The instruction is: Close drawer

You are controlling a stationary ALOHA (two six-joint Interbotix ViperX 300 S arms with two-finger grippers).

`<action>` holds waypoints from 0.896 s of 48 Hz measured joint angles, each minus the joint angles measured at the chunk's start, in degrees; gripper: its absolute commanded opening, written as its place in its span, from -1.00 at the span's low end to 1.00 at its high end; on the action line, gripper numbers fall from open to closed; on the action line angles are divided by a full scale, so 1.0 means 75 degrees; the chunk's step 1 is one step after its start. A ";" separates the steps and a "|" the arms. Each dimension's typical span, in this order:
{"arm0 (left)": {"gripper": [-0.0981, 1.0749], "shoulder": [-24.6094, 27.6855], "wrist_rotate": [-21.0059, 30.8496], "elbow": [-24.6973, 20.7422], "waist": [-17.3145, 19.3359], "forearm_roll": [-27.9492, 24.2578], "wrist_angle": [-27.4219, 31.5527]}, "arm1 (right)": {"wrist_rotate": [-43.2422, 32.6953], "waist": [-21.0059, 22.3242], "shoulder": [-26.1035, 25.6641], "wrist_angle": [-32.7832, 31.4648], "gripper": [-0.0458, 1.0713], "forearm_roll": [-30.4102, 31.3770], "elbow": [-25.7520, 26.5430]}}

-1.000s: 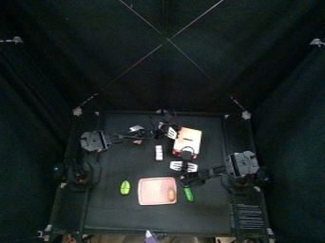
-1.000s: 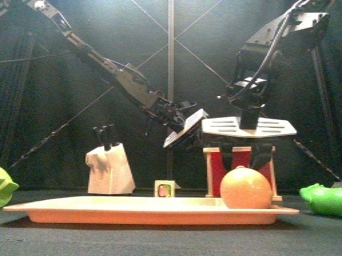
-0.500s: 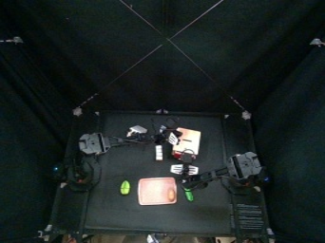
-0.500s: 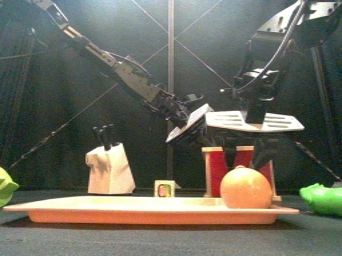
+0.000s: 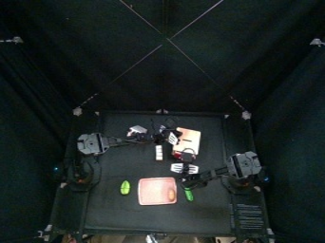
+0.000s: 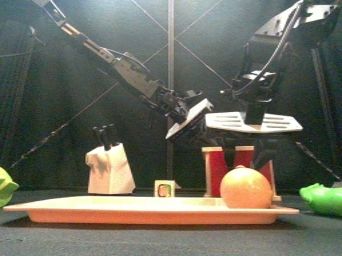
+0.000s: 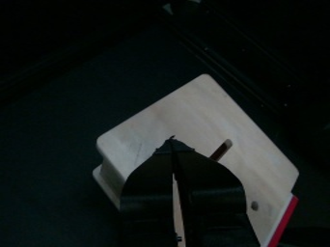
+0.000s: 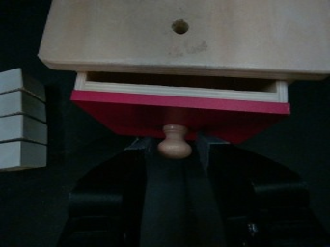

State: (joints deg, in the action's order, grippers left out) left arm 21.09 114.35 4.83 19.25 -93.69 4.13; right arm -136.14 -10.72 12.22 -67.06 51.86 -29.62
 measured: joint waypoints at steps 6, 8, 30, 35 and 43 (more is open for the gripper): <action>-0.34 -0.0176 -0.0164 0.0070 -0.0047 -0.0023 0.0000 | 0.0012 -0.0129 -0.0152 -0.0023 0.50 0.0117 -0.0012; -0.34 -0.0211 -0.0199 0.0094 -0.0070 -0.0023 0.0000 | 0.0035 -0.0164 -0.0188 -0.0023 0.50 0.0141 -0.0012; -0.34 -0.1289 -0.0211 0.1395 -0.0574 -0.0047 -0.0211 | 0.0094 -0.0258 -0.0551 -0.0105 0.50 0.0258 -0.0059; -0.34 -0.1406 -0.0223 0.1559 -0.0715 -0.0059 -0.0223 | 0.0176 -0.0258 -0.0551 -0.0094 0.50 0.0270 -0.0059; -0.34 -0.1465 -0.0223 0.1582 -0.0902 -0.0129 -0.0234 | 0.0633 -0.0258 -0.0621 -0.0117 0.50 0.0281 -0.0059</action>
State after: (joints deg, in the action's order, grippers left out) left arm 10.11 112.68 16.70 12.48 -94.66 2.37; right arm -131.40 -12.66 7.56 -67.94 53.96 -30.06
